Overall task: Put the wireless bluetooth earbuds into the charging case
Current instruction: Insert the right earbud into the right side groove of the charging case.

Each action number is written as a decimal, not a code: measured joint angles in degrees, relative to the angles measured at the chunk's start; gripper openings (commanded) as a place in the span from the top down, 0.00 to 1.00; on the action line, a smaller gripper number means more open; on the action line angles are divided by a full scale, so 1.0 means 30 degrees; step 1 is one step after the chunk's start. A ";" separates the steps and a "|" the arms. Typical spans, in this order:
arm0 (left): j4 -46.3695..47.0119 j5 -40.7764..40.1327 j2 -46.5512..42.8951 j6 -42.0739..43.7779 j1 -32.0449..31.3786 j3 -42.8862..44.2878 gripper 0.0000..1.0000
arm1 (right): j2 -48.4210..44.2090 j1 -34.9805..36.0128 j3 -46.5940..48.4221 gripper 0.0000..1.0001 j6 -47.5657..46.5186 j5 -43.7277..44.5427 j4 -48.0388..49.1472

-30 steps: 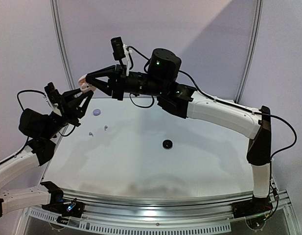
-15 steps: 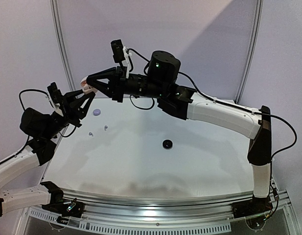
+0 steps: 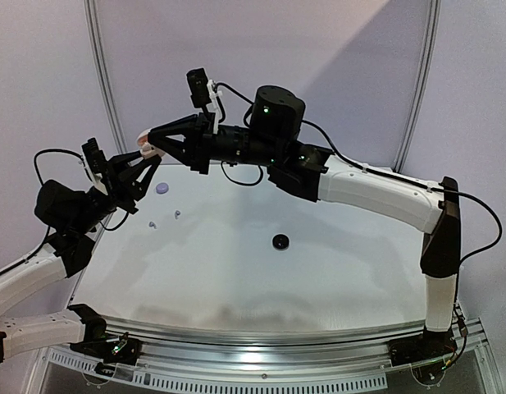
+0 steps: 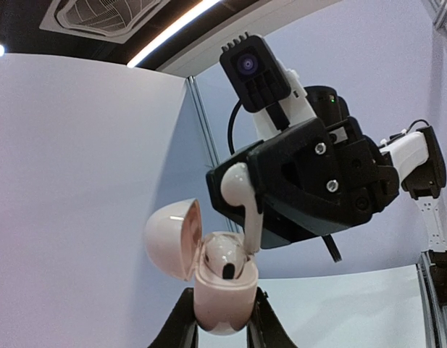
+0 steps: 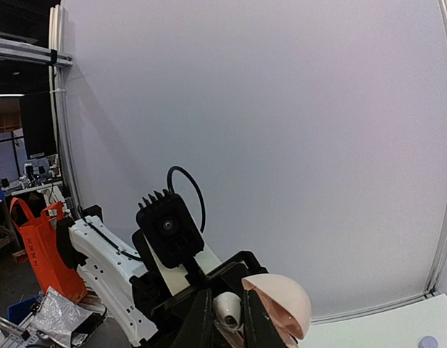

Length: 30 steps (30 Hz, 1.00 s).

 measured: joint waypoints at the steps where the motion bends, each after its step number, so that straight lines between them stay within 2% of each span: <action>1: 0.0007 0.0015 0.0000 0.0000 0.0000 0.0000 1.00 | -0.0007 -0.0007 -0.0007 1.00 -0.0015 0.0058 0.0000; 30: 0.0240 0.0328 0.0000 0.0007 0.0000 0.0007 1.00 | 0.0000 -0.0255 0.0044 1.00 0.0750 -0.0736 -0.0007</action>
